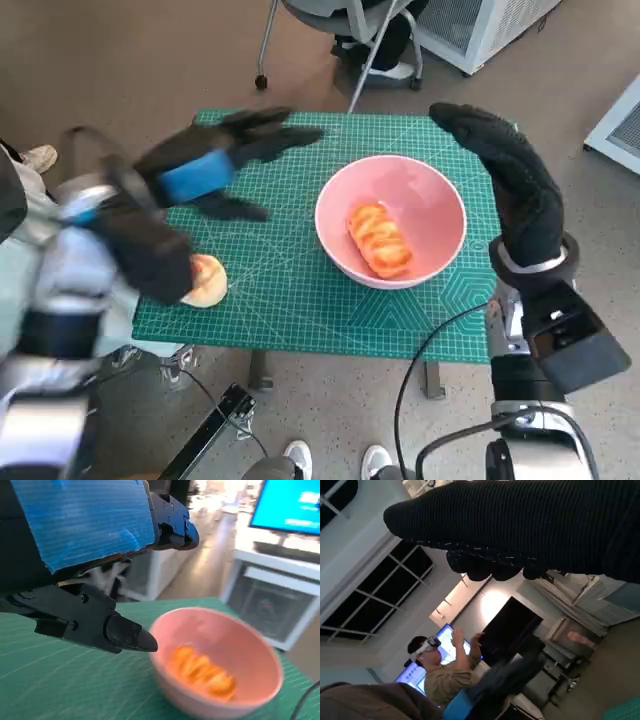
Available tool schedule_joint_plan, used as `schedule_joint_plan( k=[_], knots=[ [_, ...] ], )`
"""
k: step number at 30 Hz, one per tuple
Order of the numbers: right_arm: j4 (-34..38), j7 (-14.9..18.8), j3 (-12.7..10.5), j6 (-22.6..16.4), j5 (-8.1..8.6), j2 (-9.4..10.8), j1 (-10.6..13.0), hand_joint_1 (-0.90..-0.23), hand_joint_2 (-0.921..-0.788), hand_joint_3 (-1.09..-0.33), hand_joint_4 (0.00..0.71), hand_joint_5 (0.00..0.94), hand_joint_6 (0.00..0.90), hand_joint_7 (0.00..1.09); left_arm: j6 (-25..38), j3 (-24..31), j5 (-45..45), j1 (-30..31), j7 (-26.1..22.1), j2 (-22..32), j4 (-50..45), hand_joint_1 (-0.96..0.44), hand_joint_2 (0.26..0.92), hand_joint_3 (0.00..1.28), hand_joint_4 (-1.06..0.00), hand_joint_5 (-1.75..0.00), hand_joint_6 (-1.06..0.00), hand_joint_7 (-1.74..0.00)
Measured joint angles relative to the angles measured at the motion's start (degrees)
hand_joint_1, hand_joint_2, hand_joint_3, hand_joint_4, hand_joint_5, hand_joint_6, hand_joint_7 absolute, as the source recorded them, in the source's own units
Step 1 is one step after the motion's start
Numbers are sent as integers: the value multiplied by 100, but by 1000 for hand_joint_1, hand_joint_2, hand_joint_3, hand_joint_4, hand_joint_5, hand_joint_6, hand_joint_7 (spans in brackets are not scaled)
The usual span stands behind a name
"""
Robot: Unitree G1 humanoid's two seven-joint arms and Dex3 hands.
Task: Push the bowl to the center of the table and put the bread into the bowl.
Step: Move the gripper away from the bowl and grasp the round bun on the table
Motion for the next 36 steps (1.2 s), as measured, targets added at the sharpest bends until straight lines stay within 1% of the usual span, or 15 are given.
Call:
schedule_joint_plan(
  k=[2,4,10,15,26,36],
  knots=[
    [1,64,12,30,88,5,0,-661,-921,-778,316,4,2,857,93,111,-4,250,-38,197,-123,-106,817,0,-244,-6,-336,-84],
    [2,123,23,54,134,11,0,-661,-921,-781,315,4,0,863,156,196,2,500,-46,356,-215,-115,811,0,-243,-4,-336,-76],
    [10,202,73,96,139,52,-7,-667,-921,-787,295,1,-1,850,350,248,96,1109,-58,656,-440,-117,801,0,-243,-2,-341,-60],
    [48,215,81,97,125,69,-28,-668,-921,-788,296,4,-1,831,492,248,129,1388,-58,706,-487,-110,794,0,-243,-1,-346,-48],
    [180,277,77,96,128,66,-141,-662,-921,-794,297,4,-1,820,814,91,329,1482,-67,692,-396,-82,795,1,-237,0,-350,-25],
    [186,290,73,96,114,59,-174,-661,-921,-796,298,4,-1,821,943,-489,787,1336,-59,457,301,-71,799,2,-228,0,-346,-12]
  ],
)
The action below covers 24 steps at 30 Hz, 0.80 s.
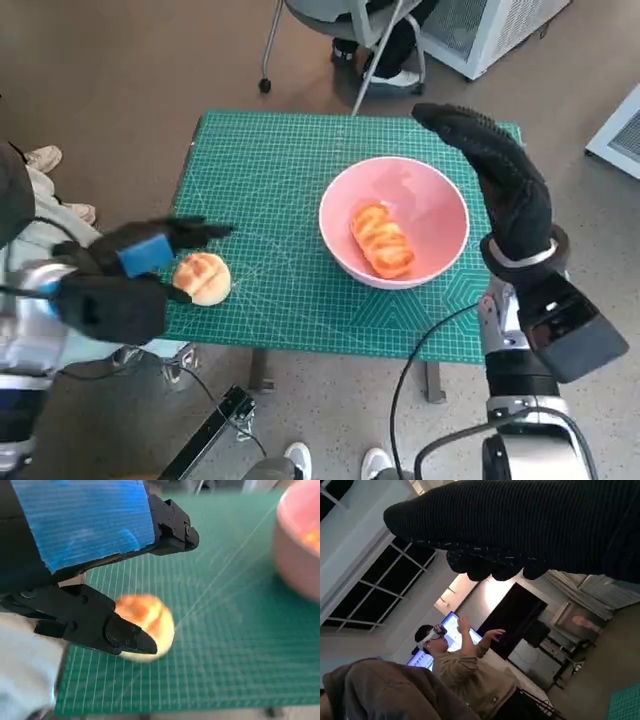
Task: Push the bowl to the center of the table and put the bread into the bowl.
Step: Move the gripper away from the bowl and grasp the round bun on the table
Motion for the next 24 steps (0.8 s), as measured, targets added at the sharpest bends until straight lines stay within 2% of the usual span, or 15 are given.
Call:
schedule_joint_plan(
  k=[7,14,18,22,23,24],
  knots=[
    [-3,0,-2,-4,-14,-7,-2,-662,-921,-796,299,5,-1,823,-107,-435,353,-361,65,-248,884,-64,803,4,-228,-2,-346,-8],
    [-9,-1,-13,-21,-25,-40,0,-672,-921,-793,299,5,-1,826,-259,-806,660,-690,203,-452,1748,-58,825,14,-293,-26,-410,-34],
    [-10,-1,-19,-31,-24,-66,0,-672,-921,-790,301,6,-1,828,-305,-985,855,-933,335,-542,2121,-50,856,24,-398,-56,-505,-72],
    [-14,-1,-18,-34,-23,-69,0,-672,-921,-788,305,7,-1,832,-305,-1140,1009,-1183,422,-599,2374,-39,898,31,-605,-113,-656,-145],
    [-14,-1,-18,-34,-23,-69,0,-672,-921,-787,305,7,-1,833,-304,-1158,1035,-1221,428,-605,2406,-151,906,90,-684,-156,-614,-586],
    [-14,-1,-18,-34,-21,-69,0,-672,-921,-787,304,7,-1,833,-300,-1172,1052,-1259,430,-606,2426,-191,909,117,-699,-195,-592,-750]
  ],
)
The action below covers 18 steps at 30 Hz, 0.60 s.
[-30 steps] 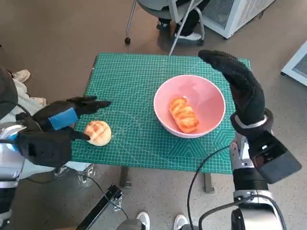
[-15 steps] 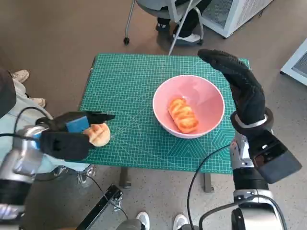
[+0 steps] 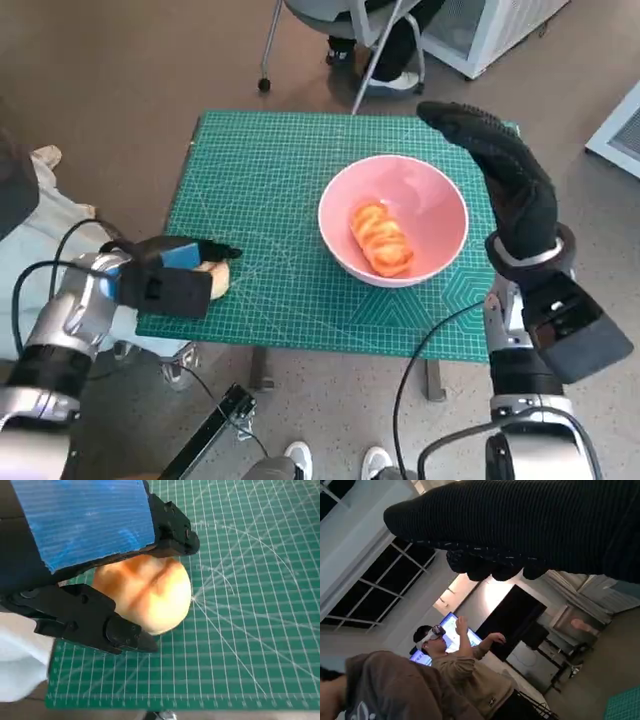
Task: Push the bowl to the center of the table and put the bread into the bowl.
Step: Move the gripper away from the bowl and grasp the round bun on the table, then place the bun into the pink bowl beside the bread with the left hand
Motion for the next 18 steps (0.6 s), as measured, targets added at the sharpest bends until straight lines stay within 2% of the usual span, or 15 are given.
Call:
schedule_joint_plan(
  k=[1,3,5,8,12,18],
  knots=[
    [0,0,0,0,1,-1,0,-671,-921,-787,305,7,-1,834,4,-6,9,-26,1,0,11,-122,913,135,-656,-566,-563,-958],
    [-1,0,-1,0,3,-4,1,-670,-921,-786,305,7,-1,837,7,-5,12,-60,18,1,9,-62,917,157,-609,-905,-530,-1144],
    [-2,0,-4,0,4,-12,2,-668,-921,-786,306,7,-1,840,-10,20,6,-70,71,10,-6,-25,919,153,-595,-1102,-535,-1232],
    [-16,0,-11,2,6,-23,5,-666,-921,-786,306,7,-1,843,-184,159,-115,-32,130,41,-75,-7,920,130,-610,-1168,-565,-1251],
    [-40,0,-17,9,7,-28,12,-665,-921,-787,306,7,-1,845,-508,518,-536,75,232,67,-291,-1,920,104,-629,-1164,-603,-1245],
    [-43,0,-17,17,6,-28,10,-668,-921,-788,306,7,-1,847,-774,1045,-1118,8,394,62,-744,2,920,81,-641,-1213,-646,-1156]
  ],
)
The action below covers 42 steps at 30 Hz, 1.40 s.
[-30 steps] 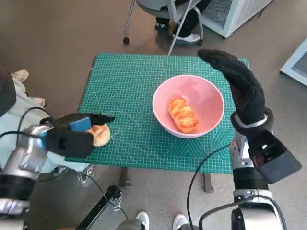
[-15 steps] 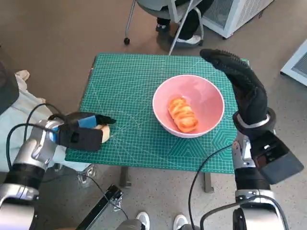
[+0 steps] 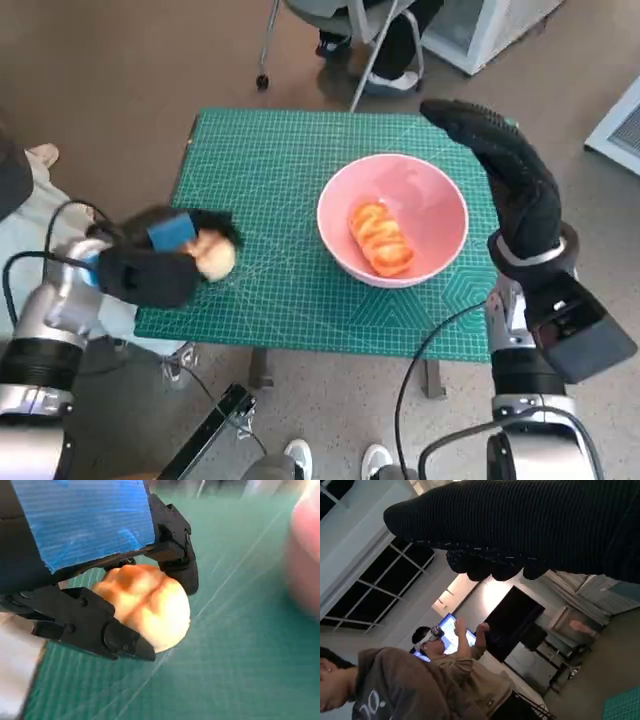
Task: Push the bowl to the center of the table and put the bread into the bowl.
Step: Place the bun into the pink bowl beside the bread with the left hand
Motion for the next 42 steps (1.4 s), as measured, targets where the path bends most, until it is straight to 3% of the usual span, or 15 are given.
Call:
schedule_joint_plan(
  k=[8,17,24,26,28,29,31,34,37,42],
  knots=[
    [0,7,23,17,0,7,-8,-677,-921,-788,305,6,-1,850,-107,420,-476,-589,288,-284,-638,1,919,65,-661,-1159,-663,-1172],
    [18,53,24,22,12,13,-20,-673,-921,-789,305,6,-1,851,104,247,-385,-1320,731,-1118,-1298,2,916,48,-693,-1103,-683,-1173],
    [41,68,15,24,24,14,-27,-673,-921,-788,305,6,-1,851,-566,-166,-167,-1734,1092,-1779,-407,1,919,52,-679,-1219,-681,-1073],
    [44,69,11,24,23,13,-24,-671,-921,-787,306,6,-1,850,-741,-278,-113,-1826,1147,-1953,2,0,920,70,-665,-1234,-647,-1107],
    [43,69,4,22,23,12,-24,-669,-921,-786,306,6,-1,849,-844,-365,-70,-1901,1158,-2115,401,-1,920,183,-553,-1305,-500,-1296],
    [37,68,0,23,21,11,-23,-669,-921,-785,307,6,-1,849,-862,-429,-38,-1938,1157,-2210,645,-22,904,192,-476,-1192,-425,-1221],
    [23,67,-8,22,15,10,-17,-671,-921,-784,308,7,-1,845,-831,-539,4,-1993,1106,-2348,1015,-70,862,192,-314,-705,-256,-913],
    [9,66,-26,14,7,7,-8,-675,-921,-783,308,6,-1,834,-657,-699,45,-2027,922,-2501,1419,-94,833,162,-198,-302,-119,-715],
    [9,65,-56,6,4,0,-3,-678,-921,-784,306,5,-1,826,-420,-867,210,-2073,708,-2599,1730,-130,822,141,-126,-132,-38,-624],
    [8,65,-93,-32,1,-3,9,-679,-921,-783,303,3,-1,811,19,-1022,372,-2100,526,-2724,2031,-185,818,120,-73,-46,-6,-536]
  ],
)
